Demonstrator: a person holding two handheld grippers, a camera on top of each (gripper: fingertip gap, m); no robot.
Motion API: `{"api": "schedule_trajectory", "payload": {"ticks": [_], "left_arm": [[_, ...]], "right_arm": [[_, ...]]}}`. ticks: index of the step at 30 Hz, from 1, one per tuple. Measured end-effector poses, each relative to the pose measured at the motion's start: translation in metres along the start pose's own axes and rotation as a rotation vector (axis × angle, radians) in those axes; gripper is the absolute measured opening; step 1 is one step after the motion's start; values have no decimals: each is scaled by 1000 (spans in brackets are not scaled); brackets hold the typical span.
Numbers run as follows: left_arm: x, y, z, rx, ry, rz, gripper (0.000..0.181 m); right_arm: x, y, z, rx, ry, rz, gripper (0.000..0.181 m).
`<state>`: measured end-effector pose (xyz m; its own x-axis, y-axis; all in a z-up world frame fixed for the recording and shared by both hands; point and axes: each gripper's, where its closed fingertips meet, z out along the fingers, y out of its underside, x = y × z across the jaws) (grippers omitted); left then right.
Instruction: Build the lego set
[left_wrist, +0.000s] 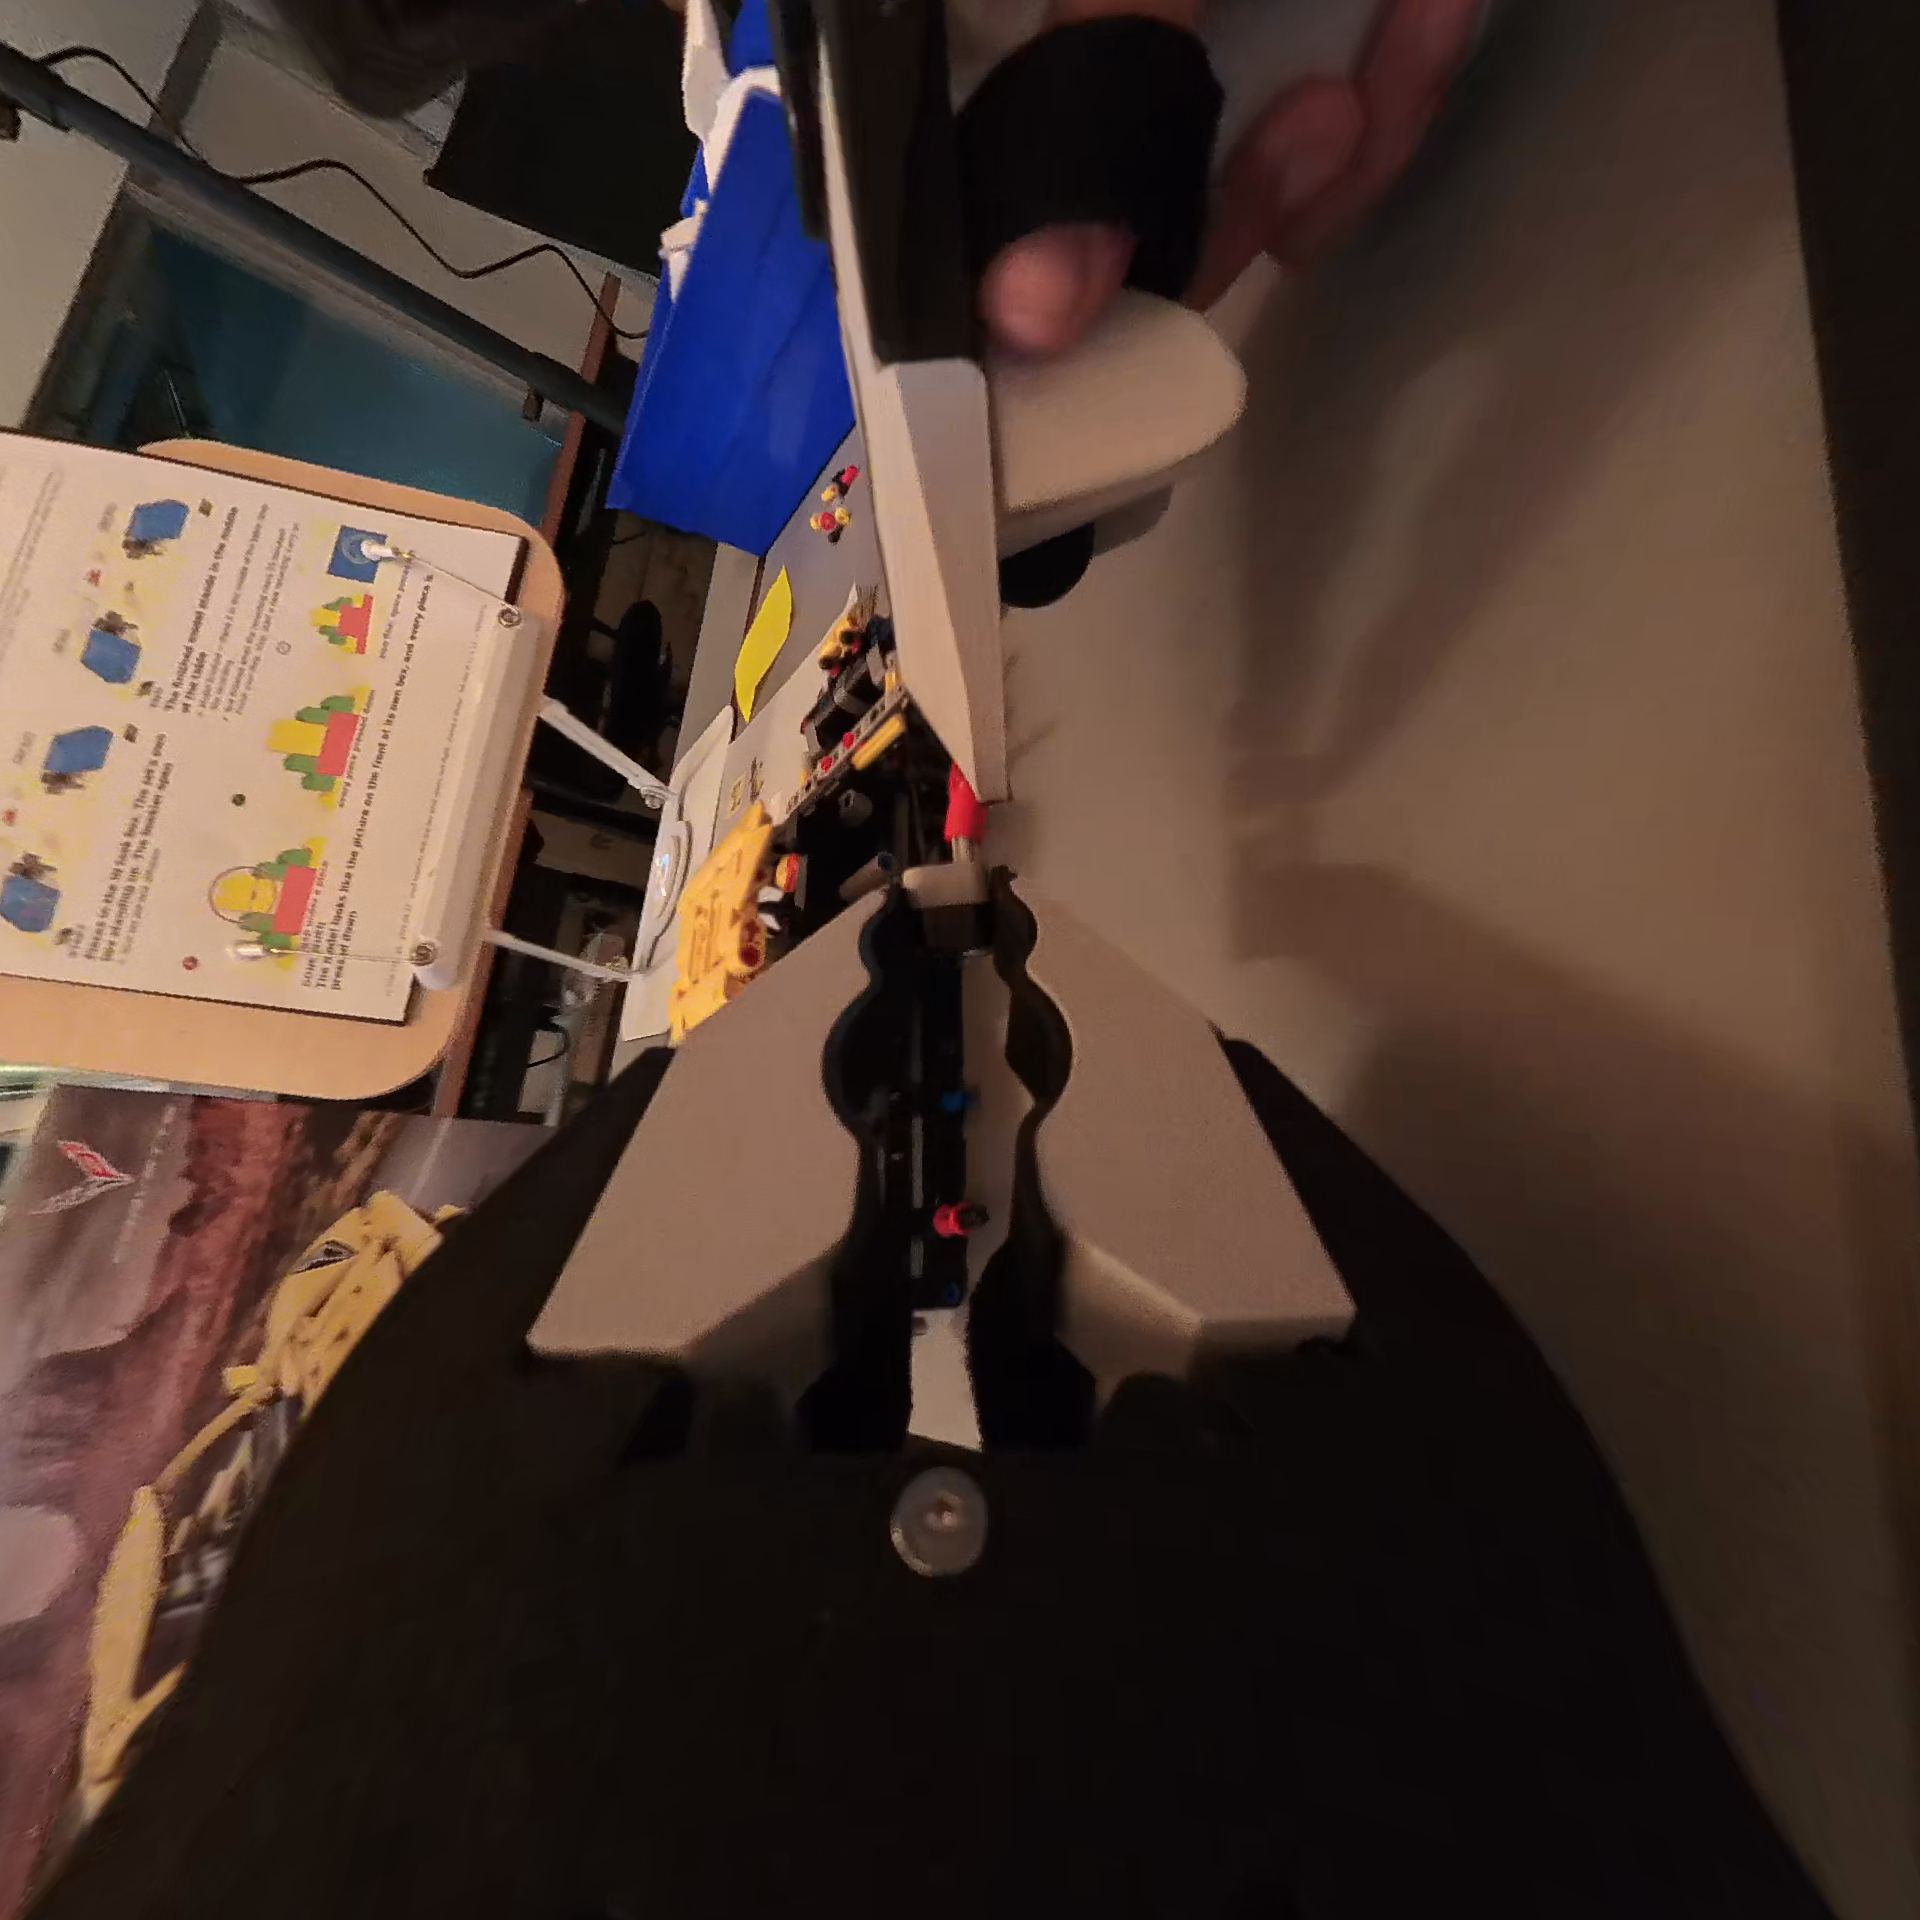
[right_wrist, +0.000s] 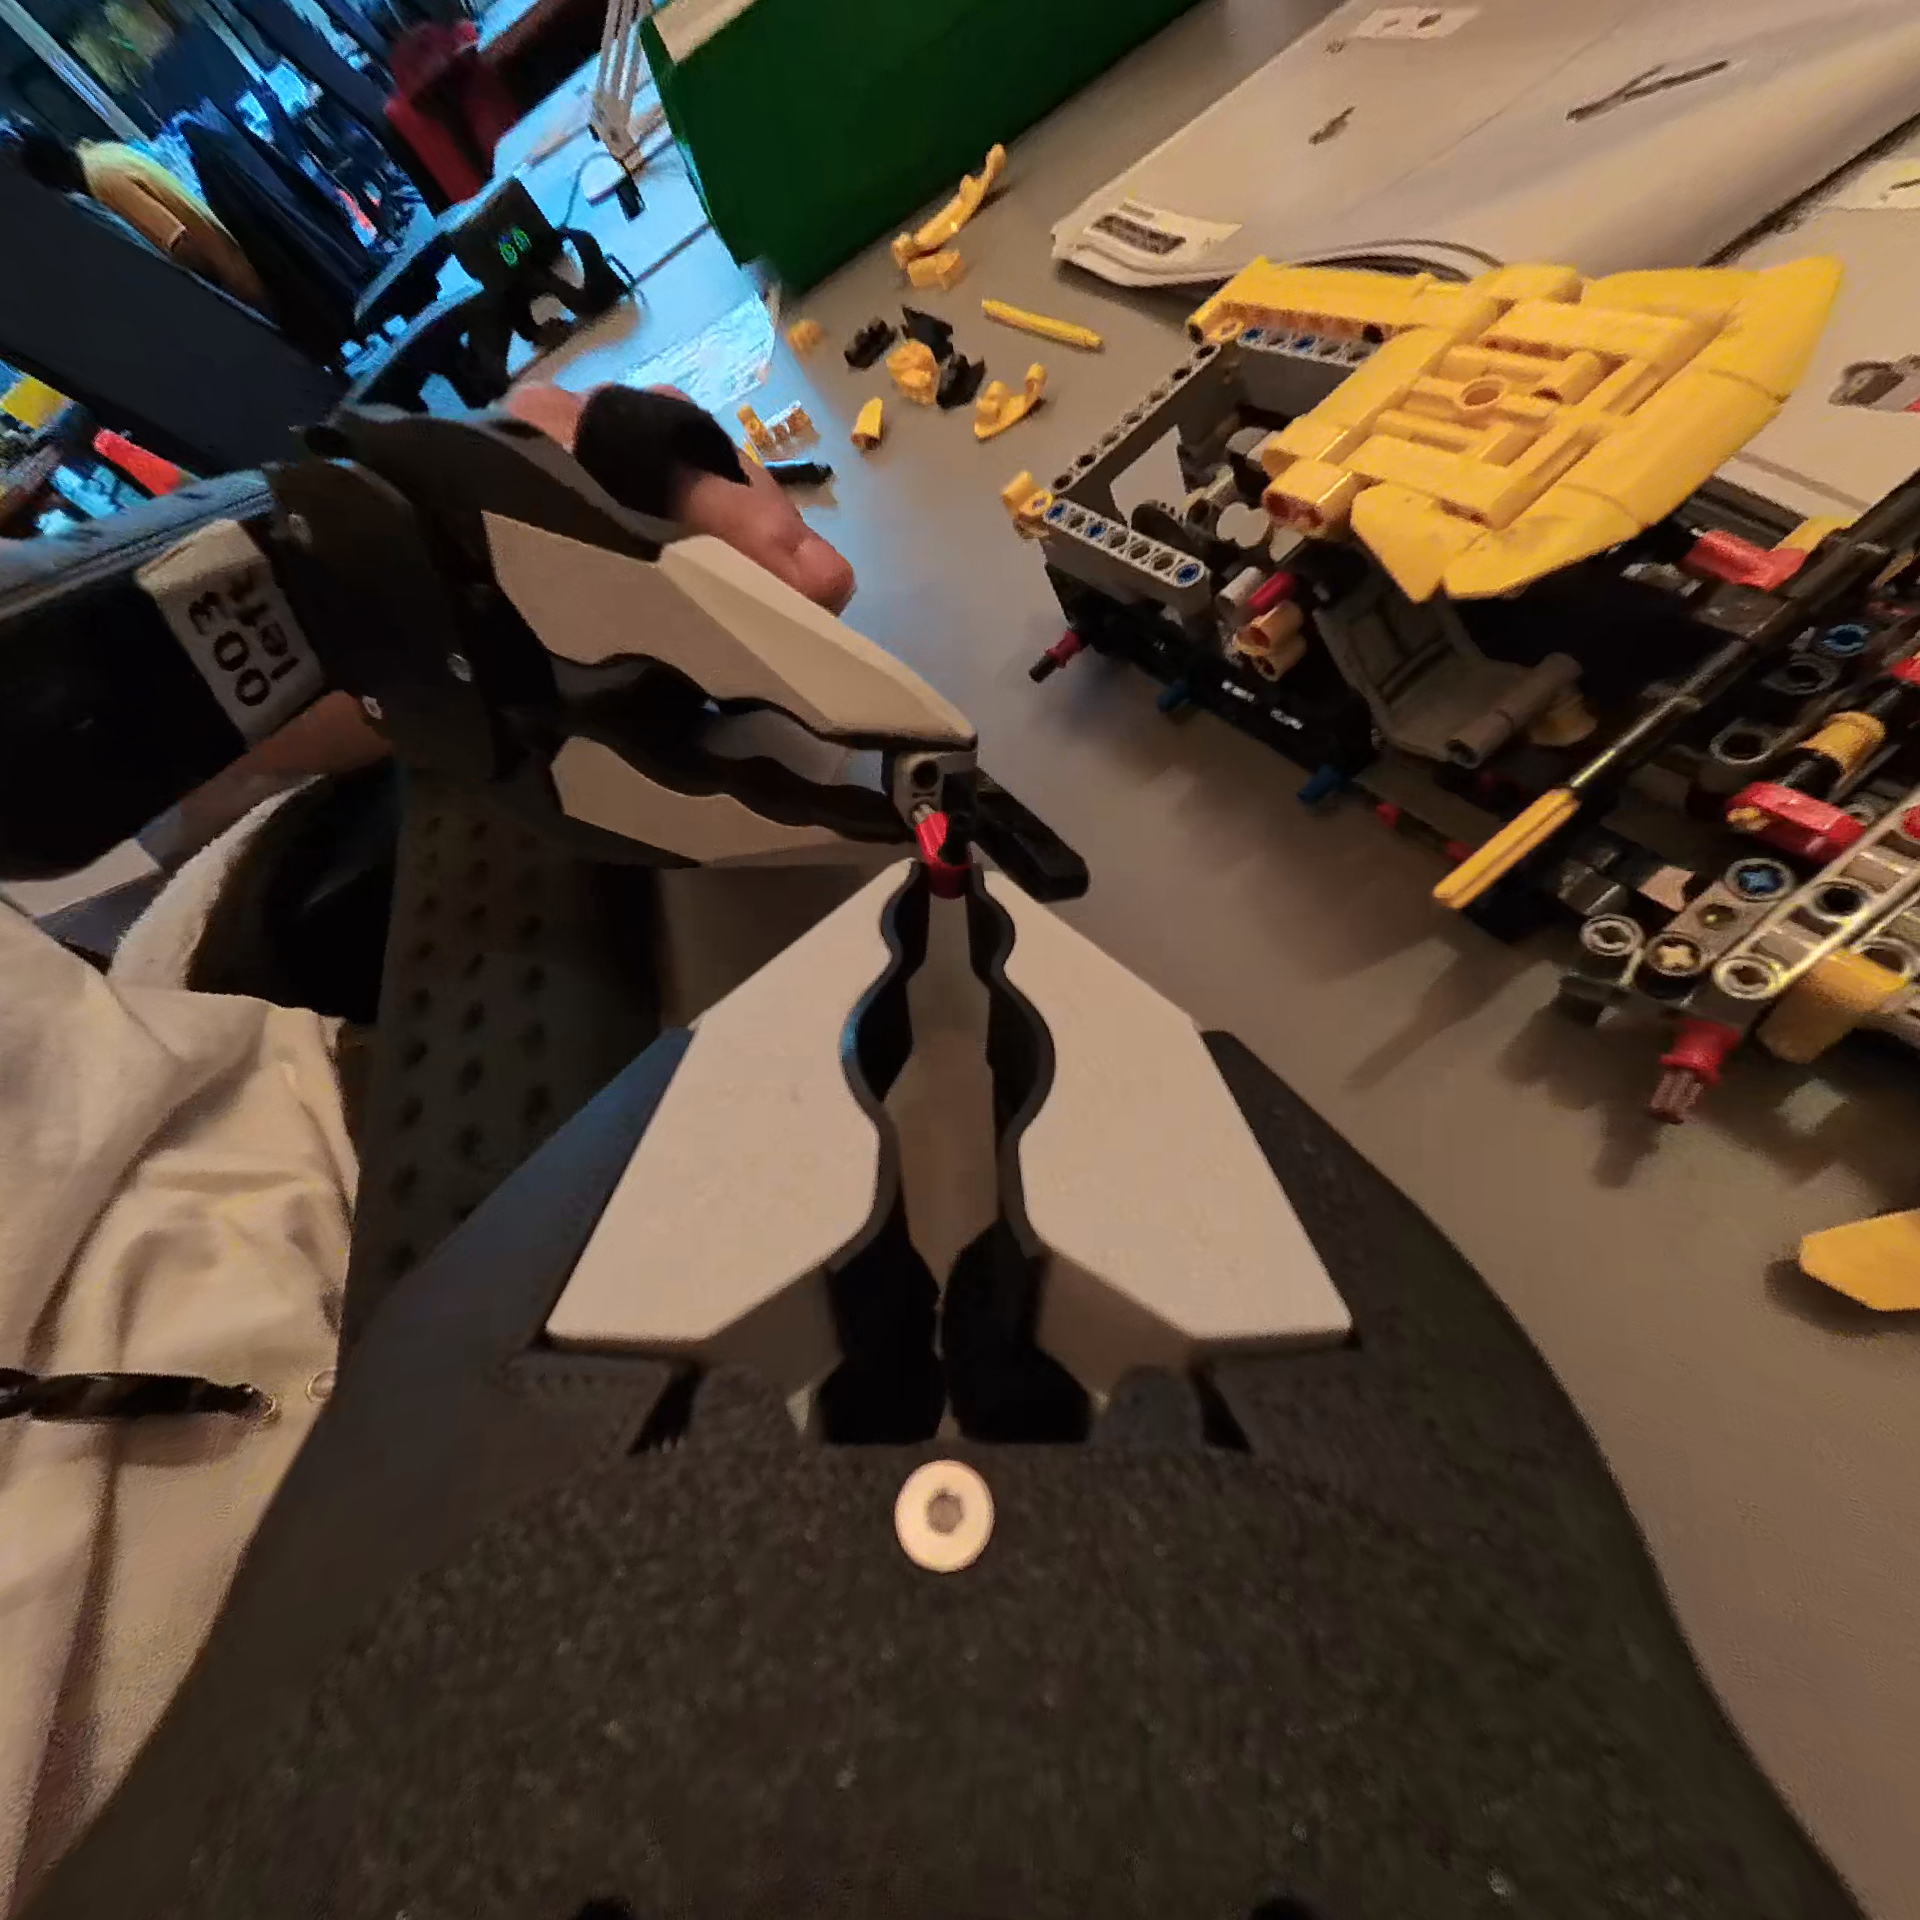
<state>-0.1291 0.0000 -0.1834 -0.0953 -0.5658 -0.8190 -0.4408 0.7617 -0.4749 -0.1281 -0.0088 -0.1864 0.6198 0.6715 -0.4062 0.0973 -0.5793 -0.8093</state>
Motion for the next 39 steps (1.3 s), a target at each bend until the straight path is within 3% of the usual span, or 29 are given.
{"api": "schedule_trajectory", "payload": {"ticks": [6, 12, 15, 22, 32, 37, 39], "left_arm": [[-4, 4, 4, -60, -47, 55, 15], [4, 13, 8, -106, 5, 36, 15], [4, 11, 7, -92, 5, 9, 14], [-4, 0, 5, 27, 77, -286, 14], [-27, -10, 1, 116, 31, -481, 14], [-29, -13, -1, 139, 32, -496, 14], [-26, -11, -1, 116, 16, -411, 14]], "right_arm": [[5, -5, 0, 27, 31, 24, 6], [13, 1, 7, -18, 149, -7, 7], [12, -2, 6, 6, 96, 79, 6], [6, -14, -3, 122, -61, 270, 6], [0, -34, -11, 320, -340, 624, 6], [-3, -37, -13, 340, -392, 653, 6], [-2, -34, -10, 313, -357, 621, 6]]}}
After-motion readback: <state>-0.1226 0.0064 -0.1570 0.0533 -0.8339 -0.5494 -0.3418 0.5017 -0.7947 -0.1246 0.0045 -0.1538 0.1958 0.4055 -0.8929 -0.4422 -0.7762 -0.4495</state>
